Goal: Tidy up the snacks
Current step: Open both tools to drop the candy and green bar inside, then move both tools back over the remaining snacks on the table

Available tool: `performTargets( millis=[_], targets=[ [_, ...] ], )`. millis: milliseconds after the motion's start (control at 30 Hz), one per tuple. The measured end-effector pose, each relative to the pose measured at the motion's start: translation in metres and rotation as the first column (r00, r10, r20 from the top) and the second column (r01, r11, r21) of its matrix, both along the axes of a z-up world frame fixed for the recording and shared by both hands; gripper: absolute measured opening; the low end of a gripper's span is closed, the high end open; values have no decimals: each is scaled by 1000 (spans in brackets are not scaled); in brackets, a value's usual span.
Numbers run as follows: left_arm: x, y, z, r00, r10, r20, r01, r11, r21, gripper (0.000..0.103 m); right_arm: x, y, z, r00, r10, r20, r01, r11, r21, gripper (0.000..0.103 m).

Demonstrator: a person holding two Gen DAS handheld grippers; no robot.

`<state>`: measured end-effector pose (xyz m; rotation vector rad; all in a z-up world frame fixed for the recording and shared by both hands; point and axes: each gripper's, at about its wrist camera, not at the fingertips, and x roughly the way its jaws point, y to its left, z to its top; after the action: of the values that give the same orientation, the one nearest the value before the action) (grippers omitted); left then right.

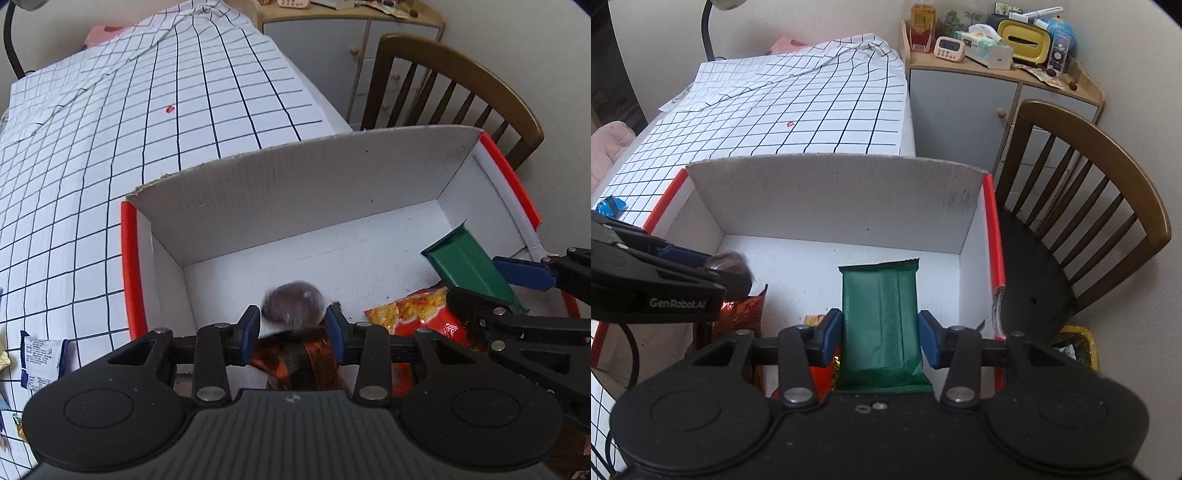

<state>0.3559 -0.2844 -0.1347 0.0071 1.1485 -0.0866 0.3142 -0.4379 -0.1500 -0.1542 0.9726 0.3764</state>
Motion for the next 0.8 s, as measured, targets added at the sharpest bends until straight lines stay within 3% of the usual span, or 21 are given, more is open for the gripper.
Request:
performTargets(
  millis=[267,433,633,800],
  targets=[
    [4,1,-2,1000,-6,1,6,1000,-1,38,3,2,-2,1000,4,-20,-4,1000,0,46],
    [-2,5,2,1000,7,7,-7,1000,-27,40,2,3,-1,1000,-4,-22,4,1000,2,63],
    [-16,12,14,999,18,43,-16,999,-42,49,-11,2,8,1000,1,1,-1,1000,26,64],
    [-31,17,29,997,20,81,-16,998,-54,49,-24,-1,24,1000,-7,26,5,998,61,71]
  ],
)
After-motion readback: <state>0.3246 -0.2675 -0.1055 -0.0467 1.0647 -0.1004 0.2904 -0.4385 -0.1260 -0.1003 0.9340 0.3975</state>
